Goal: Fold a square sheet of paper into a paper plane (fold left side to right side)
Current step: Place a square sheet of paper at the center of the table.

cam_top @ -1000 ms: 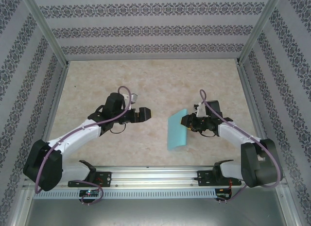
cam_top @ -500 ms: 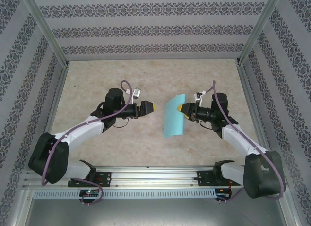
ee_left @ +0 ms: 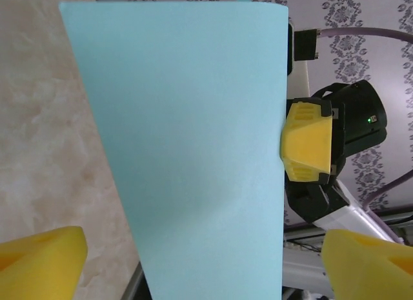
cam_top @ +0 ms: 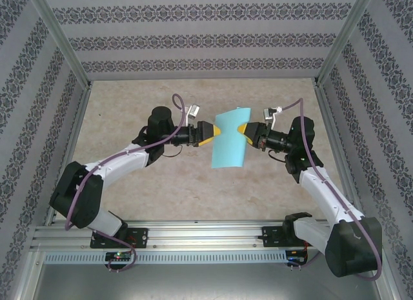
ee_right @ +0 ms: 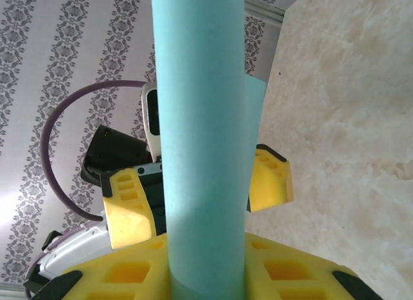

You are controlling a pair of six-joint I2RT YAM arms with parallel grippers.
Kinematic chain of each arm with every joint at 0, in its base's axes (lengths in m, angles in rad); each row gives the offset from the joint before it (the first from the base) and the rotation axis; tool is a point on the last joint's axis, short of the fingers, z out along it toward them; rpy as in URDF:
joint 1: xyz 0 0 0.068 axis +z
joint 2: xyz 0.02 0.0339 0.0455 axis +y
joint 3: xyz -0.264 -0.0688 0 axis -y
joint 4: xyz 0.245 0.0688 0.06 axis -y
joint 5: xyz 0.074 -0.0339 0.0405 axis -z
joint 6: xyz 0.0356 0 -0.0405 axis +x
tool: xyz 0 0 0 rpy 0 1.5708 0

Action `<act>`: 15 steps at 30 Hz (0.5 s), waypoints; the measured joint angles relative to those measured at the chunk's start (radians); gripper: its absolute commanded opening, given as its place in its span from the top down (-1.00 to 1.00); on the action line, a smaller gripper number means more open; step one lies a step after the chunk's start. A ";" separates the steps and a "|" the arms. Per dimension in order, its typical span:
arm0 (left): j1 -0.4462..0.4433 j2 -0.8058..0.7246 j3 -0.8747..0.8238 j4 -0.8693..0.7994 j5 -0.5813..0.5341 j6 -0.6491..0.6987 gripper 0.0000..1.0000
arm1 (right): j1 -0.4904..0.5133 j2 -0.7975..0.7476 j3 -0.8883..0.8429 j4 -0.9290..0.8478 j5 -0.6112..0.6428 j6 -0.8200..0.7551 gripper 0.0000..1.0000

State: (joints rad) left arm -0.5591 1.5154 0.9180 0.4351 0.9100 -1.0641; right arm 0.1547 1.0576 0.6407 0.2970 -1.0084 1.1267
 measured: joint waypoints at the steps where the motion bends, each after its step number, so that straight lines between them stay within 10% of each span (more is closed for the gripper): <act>1: -0.003 0.003 0.001 0.007 0.004 -0.009 -0.50 | 0.000 0.000 0.000 0.004 0.000 0.006 0.43; 15: -0.013 0.009 0.011 0.044 0.022 -0.037 1.00 | 0.000 0.000 0.000 -0.005 0.001 0.016 0.31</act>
State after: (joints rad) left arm -0.5720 1.5246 0.9287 0.4793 0.9321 -1.1007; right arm 0.1551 1.0576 0.6411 0.2920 -1.0077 1.1423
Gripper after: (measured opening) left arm 0.073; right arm 0.305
